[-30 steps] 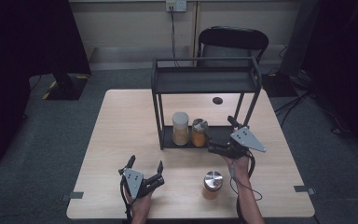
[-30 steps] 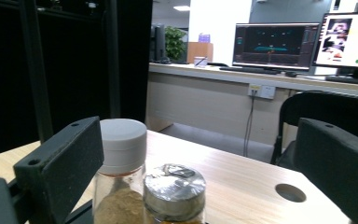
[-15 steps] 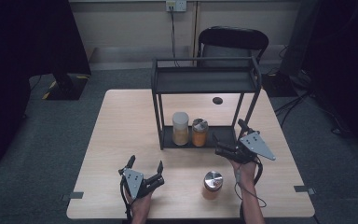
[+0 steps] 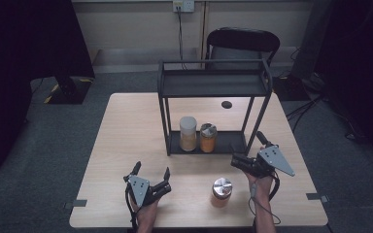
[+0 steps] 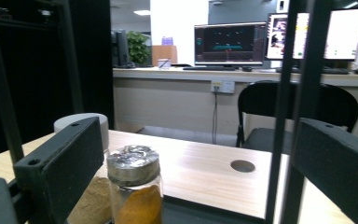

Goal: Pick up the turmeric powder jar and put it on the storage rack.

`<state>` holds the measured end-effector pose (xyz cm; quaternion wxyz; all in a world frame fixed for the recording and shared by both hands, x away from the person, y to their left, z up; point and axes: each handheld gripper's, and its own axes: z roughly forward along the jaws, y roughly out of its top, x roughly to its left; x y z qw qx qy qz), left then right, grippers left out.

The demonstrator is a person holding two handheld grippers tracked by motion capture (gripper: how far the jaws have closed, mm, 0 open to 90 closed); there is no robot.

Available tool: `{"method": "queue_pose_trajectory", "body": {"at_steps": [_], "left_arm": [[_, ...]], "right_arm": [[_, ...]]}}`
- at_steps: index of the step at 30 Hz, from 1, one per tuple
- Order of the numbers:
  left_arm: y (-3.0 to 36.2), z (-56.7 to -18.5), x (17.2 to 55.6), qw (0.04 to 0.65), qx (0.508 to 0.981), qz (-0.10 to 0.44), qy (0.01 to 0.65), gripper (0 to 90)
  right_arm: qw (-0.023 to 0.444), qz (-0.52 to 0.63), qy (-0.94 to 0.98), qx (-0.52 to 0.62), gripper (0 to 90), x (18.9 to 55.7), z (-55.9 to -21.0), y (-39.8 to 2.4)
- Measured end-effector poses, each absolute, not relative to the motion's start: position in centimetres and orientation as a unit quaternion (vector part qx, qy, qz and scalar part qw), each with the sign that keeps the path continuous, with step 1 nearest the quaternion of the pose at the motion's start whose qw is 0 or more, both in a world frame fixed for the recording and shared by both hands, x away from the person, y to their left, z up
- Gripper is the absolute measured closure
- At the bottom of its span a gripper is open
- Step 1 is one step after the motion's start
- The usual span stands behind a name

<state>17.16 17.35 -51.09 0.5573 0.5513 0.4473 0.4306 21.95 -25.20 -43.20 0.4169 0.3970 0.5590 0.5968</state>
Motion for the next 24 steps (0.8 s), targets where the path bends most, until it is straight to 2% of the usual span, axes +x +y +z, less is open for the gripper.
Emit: {"method": "queue_pose_trajectory", "body": {"at_steps": [24], "left_arm": [[17.4, -51.0, 17.2, 0.557, 0.552, 0.429, 0.448, 0.8]], "right_arm": [[0.444, 0.578, 0.536, 0.426, 0.9, 18.3, -45.1, -24.8]]}}
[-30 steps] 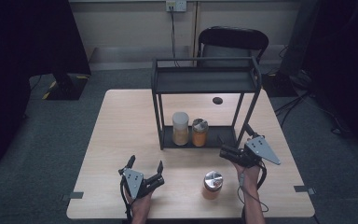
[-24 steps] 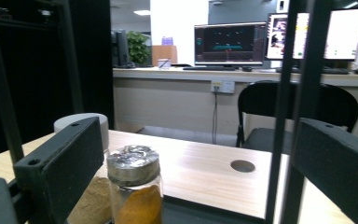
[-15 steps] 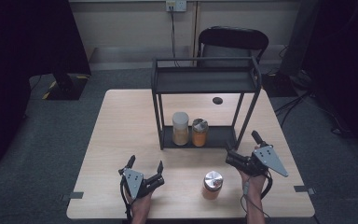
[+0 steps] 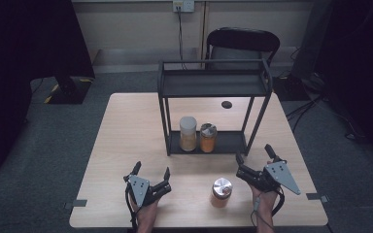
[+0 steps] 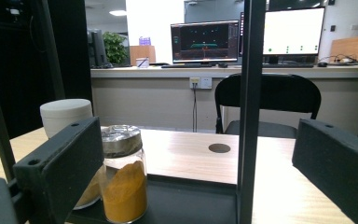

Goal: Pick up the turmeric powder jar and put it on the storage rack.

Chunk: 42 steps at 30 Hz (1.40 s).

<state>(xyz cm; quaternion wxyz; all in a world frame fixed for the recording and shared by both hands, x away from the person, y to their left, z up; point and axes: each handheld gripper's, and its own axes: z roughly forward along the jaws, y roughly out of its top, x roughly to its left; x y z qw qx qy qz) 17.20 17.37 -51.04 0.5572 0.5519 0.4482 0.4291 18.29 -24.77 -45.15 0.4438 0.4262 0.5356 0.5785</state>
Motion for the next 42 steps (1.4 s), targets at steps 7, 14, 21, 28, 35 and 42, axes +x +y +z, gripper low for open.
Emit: {"method": "queue_pose_trajectory", "body": {"at_steps": [7, 14, 21, 28, 35, 42], "left_arm": [[17.4, -51.1, 17.2, 0.558, 0.552, 0.429, 0.447, 0.8], [17.4, -51.0, 17.2, 0.557, 0.553, 0.43, 0.447, 0.8], [17.4, -51.1, 17.2, 0.557, 0.552, 0.43, 0.447, 0.8], [17.4, -51.1, 17.2, 0.558, 0.552, 0.43, 0.447, 0.8], [17.4, -51.1, 17.2, 0.558, 0.552, 0.43, 0.447, 0.8], [17.4, -51.1, 17.2, 0.558, 0.551, 0.43, 0.447, 0.8]], "right_arm": [[0.453, 0.574, 0.525, 0.436, 0.9, 17.4, -45.8, -24.7], [0.444, 0.569, 0.523, 0.453, 0.9, 16.6, -46.9, -24.8], [0.445, 0.564, 0.521, 0.461, 1.0, 16.2, -47.7, -24.7], [0.443, 0.554, 0.533, 0.462, 1.2, 16.0, -48.6, -24.3], [0.443, 0.556, 0.527, 0.466, 1.7, 15.9, -49.8, -24.4], [0.441, 0.559, 0.522, 0.469, 2.1, 15.8, -50.4, -24.7]]}}
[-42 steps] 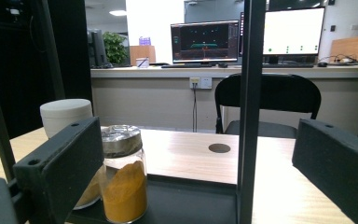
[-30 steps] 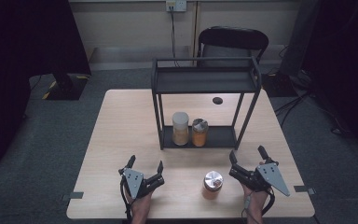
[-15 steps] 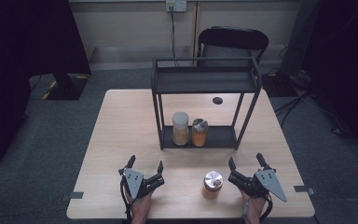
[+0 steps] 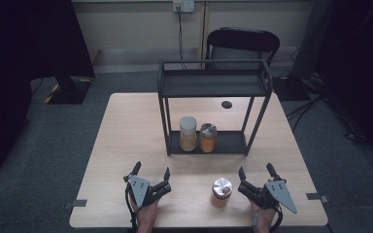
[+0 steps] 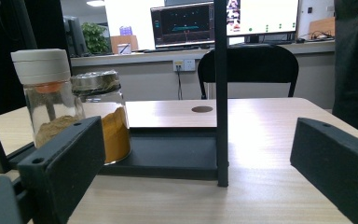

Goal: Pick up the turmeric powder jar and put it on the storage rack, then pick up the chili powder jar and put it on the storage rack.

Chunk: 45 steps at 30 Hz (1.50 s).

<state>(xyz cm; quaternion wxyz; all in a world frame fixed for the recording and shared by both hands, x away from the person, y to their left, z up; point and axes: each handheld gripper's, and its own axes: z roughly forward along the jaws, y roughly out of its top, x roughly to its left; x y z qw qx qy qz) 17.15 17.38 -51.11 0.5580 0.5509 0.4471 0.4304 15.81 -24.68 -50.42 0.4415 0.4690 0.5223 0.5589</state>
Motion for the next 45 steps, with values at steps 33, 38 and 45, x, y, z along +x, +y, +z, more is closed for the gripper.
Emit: {"method": "queue_pose_trajectory", "body": {"at_steps": [33, 38, 45], "left_arm": [[17.4, -51.1, 17.2, 0.557, 0.551, 0.43, 0.449, 0.7], [17.4, -51.0, 17.2, 0.557, 0.551, 0.429, 0.449, 0.8], [17.4, -51.1, 17.2, 0.558, 0.552, 0.43, 0.447, 0.8]], "right_arm": [[0.464, 0.547, 0.524, 0.459, 0.5, 14.4, -48.9, -25.3], [0.456, 0.551, 0.523, 0.464, 0.3, 14.0, -47.9, -25.6], [0.456, 0.56, 0.519, 0.458, 0.0, 13.2, -46.8, -25.1]]}}
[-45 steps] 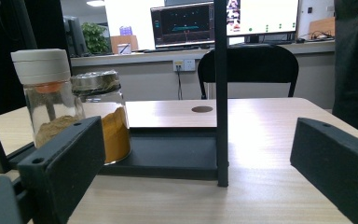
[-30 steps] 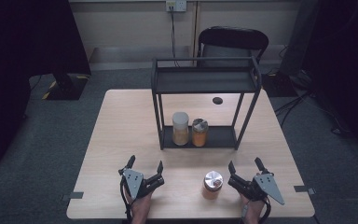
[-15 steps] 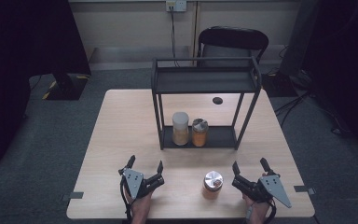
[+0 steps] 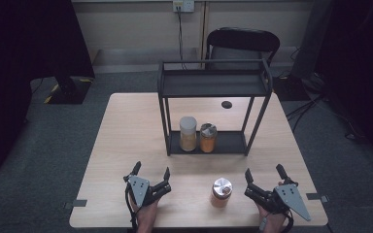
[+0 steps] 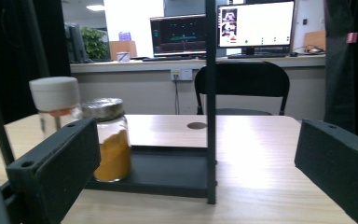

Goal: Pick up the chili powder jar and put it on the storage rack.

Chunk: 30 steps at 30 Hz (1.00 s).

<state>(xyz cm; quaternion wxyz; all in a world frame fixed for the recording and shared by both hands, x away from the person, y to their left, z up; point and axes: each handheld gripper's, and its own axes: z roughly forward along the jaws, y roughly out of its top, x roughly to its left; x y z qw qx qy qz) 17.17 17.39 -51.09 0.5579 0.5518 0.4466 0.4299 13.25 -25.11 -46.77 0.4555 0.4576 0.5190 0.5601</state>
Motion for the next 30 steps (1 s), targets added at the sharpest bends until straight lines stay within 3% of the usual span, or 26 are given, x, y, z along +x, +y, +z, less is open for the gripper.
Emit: {"method": "queue_pose_trajectory", "body": {"at_steps": [12, 30], "left_arm": [[17.4, -51.1, 17.1, 0.558, 0.553, 0.432, 0.444, 0.9], [17.3, -51.2, 17.1, 0.557, 0.552, 0.433, 0.445, 0.9]], "right_arm": [[0.419, 0.581, 0.546, 0.434, 0.0, 12.8, -45.7, -23.5], [0.418, 0.583, 0.566, 0.406, 6.3, 11.4, -45.9, -21.7]]}}
